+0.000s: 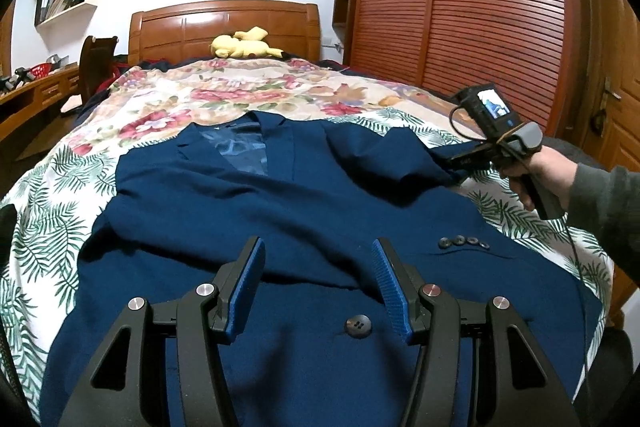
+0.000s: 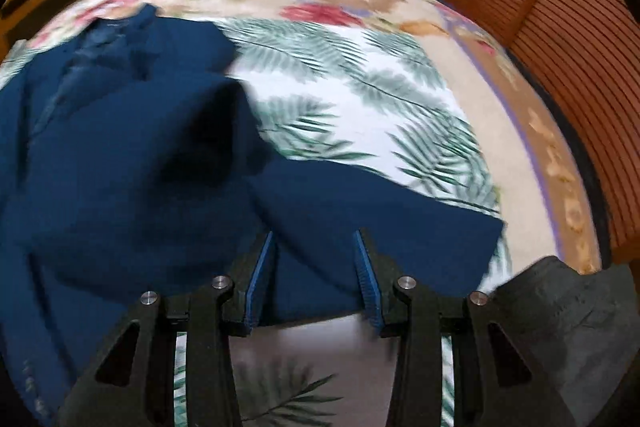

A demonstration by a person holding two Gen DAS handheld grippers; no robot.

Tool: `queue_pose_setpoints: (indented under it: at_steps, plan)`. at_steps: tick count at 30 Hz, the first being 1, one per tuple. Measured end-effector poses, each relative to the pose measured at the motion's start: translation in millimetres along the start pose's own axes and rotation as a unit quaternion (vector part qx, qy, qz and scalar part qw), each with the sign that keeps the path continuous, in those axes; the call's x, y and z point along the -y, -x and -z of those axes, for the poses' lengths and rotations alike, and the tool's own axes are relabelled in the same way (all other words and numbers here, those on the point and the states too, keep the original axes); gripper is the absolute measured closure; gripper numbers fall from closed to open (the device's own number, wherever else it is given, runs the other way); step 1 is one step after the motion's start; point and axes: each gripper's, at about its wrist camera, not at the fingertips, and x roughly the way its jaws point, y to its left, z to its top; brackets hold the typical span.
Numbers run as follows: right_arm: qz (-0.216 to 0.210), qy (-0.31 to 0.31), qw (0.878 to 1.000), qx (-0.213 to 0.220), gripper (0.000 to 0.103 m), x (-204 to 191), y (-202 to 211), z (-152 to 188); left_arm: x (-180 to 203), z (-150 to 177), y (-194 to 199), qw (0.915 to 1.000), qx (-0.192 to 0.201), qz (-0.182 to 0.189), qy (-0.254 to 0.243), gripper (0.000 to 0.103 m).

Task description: Fold large clothes

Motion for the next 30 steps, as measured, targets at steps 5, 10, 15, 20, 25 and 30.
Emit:
queue_pose_setpoints:
  at_steps: [5,10,15,20,25,30]
  plan:
    - [0.028,-0.01,0.999,-0.018,0.099,13,-9,0,0,2,8,0.9999,0.005,-0.009,-0.004,0.046]
    - [0.034,-0.003,0.999,0.042,0.101,3,38,-7,-5,5,24,0.9998,0.014,-0.015,-0.002,0.046]
    - [0.011,0.019,0.993,0.113,0.101,-27,113,-23,-11,11,43,0.9995,0.021,-0.023,0.0,0.046]
    - [-0.02,0.055,0.985,0.163,0.101,-72,178,-28,-19,17,61,0.999,0.028,-0.034,0.007,0.046]
    - [-0.074,0.088,0.976,0.186,0.101,-119,223,-20,-26,25,73,0.9983,0.032,-0.047,0.013,0.046]
    - [-0.136,0.129,0.962,0.197,0.101,-172,258,-4,-38,28,78,0.9972,0.032,-0.061,0.029,0.046]
